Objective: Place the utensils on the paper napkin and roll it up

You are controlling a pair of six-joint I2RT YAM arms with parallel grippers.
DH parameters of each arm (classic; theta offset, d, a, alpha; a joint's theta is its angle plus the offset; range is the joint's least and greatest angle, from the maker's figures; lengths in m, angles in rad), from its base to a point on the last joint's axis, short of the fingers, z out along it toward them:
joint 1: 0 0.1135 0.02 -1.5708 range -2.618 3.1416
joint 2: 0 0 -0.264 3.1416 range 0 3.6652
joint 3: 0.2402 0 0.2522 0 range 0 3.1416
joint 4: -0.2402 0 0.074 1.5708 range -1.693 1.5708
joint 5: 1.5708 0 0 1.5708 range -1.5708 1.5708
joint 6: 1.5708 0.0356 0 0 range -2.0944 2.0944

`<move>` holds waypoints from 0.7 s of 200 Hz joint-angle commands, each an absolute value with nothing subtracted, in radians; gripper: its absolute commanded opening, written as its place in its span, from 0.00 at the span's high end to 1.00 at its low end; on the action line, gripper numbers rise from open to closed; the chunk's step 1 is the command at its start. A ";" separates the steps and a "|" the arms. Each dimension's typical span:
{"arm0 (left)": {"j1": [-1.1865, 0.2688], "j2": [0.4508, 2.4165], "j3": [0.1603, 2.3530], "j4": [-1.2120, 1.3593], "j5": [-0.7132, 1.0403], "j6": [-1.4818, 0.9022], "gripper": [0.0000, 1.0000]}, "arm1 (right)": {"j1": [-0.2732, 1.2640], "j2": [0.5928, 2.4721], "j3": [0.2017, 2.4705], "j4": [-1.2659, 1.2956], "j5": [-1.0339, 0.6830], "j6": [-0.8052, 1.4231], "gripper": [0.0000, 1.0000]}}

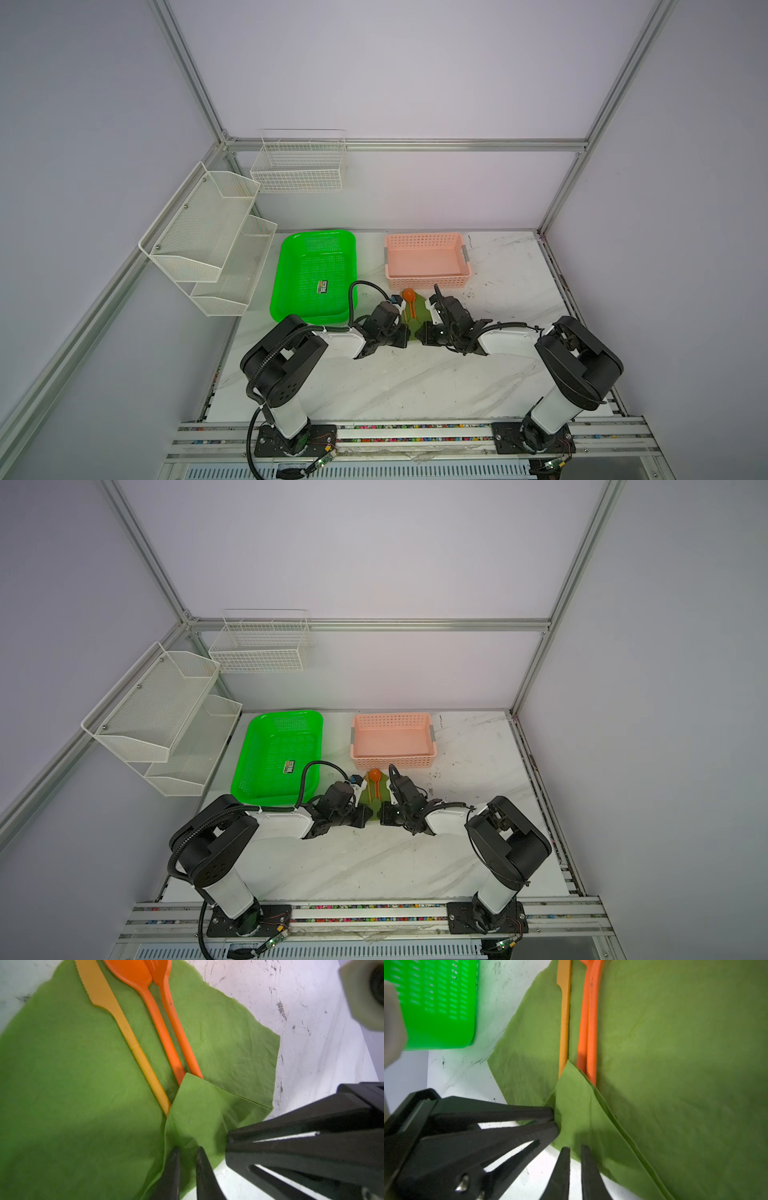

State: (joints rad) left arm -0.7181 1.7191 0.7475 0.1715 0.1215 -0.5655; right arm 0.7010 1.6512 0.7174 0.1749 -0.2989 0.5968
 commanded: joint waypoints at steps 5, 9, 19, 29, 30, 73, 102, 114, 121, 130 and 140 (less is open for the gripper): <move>-0.710 1.733 0.704 0.088 0.082 -0.569 0.84 | 0.703 1.680 0.699 0.172 -0.268 0.600 0.85; -0.710 1.731 0.704 0.087 0.080 -0.568 0.84 | 0.701 1.682 0.699 0.170 -0.266 0.600 0.85; -0.709 1.728 0.701 0.086 0.076 -0.566 0.84 | 0.697 1.684 0.694 0.169 -0.262 0.598 0.86; -0.710 1.725 0.699 0.085 0.071 -0.565 0.84 | 0.691 1.681 0.691 0.167 -0.263 0.598 0.85; -0.710 1.725 0.698 0.085 0.072 -0.564 0.84 | 0.691 1.681 0.691 0.167 -0.263 0.598 0.85; -0.710 1.741 0.701 0.089 0.074 -0.555 0.84 | 0.674 1.647 0.687 0.153 -0.281 0.594 0.85; -0.710 1.745 0.712 0.077 0.072 -0.543 0.85 | 0.662 1.603 0.691 0.134 -0.301 0.581 0.85; -0.709 1.745 0.716 0.072 0.072 -0.537 0.85 | 0.653 1.591 0.693 0.126 -0.299 0.573 0.85; -0.710 1.744 0.719 0.070 0.071 -0.535 0.85 | 0.647 1.592 0.694 0.124 -0.298 0.567 0.85; -0.710 1.749 0.722 0.066 0.072 -0.534 0.85 | 0.637 1.604 0.693 0.123 -0.299 0.559 0.85; -0.710 1.751 0.726 0.063 0.074 -0.533 0.85 | 0.628 1.624 0.692 0.123 -0.305 0.552 0.85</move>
